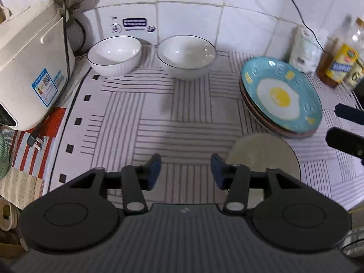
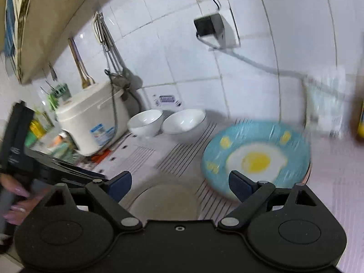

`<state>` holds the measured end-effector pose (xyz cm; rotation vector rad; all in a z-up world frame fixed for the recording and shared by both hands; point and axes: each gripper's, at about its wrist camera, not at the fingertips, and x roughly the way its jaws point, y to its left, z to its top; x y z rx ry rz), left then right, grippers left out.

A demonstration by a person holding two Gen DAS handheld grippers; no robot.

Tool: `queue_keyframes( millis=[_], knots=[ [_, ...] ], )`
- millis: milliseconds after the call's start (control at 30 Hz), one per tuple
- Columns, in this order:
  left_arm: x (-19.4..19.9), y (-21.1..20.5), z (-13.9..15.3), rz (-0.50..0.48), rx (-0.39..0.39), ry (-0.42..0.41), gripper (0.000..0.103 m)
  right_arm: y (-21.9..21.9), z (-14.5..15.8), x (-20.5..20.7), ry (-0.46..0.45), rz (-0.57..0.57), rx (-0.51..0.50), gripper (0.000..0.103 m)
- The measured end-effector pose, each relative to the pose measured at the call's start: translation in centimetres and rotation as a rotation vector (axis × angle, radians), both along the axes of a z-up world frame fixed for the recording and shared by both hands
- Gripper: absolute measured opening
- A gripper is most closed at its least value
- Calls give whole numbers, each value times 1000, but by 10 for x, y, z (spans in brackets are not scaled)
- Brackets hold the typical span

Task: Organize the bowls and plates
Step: 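Move both grippers to a white bowl by the wall and grasp its rim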

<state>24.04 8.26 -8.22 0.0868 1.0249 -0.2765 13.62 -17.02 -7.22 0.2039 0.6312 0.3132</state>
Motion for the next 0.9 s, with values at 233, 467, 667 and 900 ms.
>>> queue_keyframes(
  millis=[233, 467, 667, 900],
  knots=[
    [45, 5, 7, 89, -19, -31, 62, 0, 10, 58, 33, 47, -73, 91],
    [87, 9, 3, 161, -33, -96, 64, 4, -3, 112, 19, 139, -48, 80],
    [124, 10, -13, 186, -47, -138, 64, 15, -12, 149, 43, 123, 38, 74],
    [150, 4, -42, 175, -44, -86, 62, 52, -33, 193, 135, 62, -116, 70]
  ],
)
